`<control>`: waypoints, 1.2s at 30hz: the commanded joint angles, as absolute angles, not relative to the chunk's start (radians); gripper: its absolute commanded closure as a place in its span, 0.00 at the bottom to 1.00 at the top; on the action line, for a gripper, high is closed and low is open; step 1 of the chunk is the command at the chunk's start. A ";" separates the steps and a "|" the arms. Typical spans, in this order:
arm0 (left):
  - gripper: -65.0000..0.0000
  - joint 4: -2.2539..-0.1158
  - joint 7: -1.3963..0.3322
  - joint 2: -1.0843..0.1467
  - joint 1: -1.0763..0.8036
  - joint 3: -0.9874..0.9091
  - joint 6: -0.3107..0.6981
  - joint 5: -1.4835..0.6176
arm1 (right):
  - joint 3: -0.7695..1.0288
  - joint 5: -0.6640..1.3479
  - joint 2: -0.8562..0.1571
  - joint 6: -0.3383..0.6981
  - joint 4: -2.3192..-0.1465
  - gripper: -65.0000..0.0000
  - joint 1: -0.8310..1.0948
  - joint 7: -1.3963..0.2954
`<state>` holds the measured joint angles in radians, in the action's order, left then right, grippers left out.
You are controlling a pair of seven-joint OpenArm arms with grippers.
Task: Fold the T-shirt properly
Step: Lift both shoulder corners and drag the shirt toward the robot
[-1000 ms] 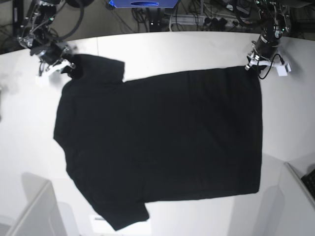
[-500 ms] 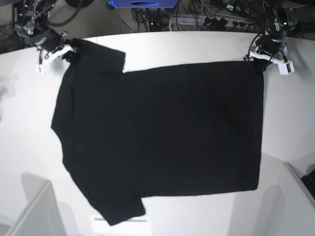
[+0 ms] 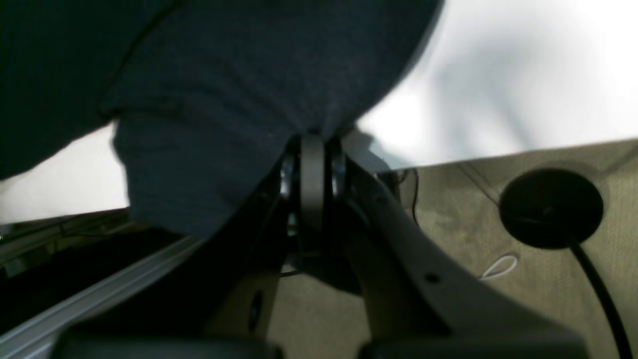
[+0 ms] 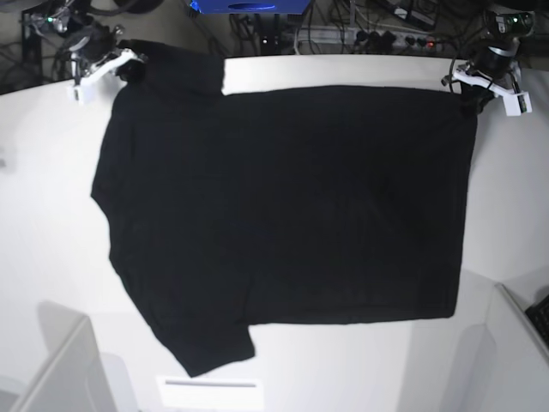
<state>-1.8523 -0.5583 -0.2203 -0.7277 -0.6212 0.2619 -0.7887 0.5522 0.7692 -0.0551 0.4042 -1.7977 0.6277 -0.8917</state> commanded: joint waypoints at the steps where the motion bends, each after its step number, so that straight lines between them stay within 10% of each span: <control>1: 1.00 -1.867 -0.539 -0.219 -0.737 -0.631 0.262 -0.792 | 0.558 0.788 -0.064 0.412 -1.839 1.00 0.630 -0.875; 36: 1.00 -1.851 -0.699 -0.171 -0.478 -0.602 0.186 -0.788 | 0.549 0.785 -0.108 0.297 -1.776 1.00 0.183 -1.107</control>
<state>-1.8355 -0.7155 -0.1608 -0.4793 -0.5949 0.1829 -0.7765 0.5453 0.7635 -0.0891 0.2943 -1.7599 0.1955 -1.1263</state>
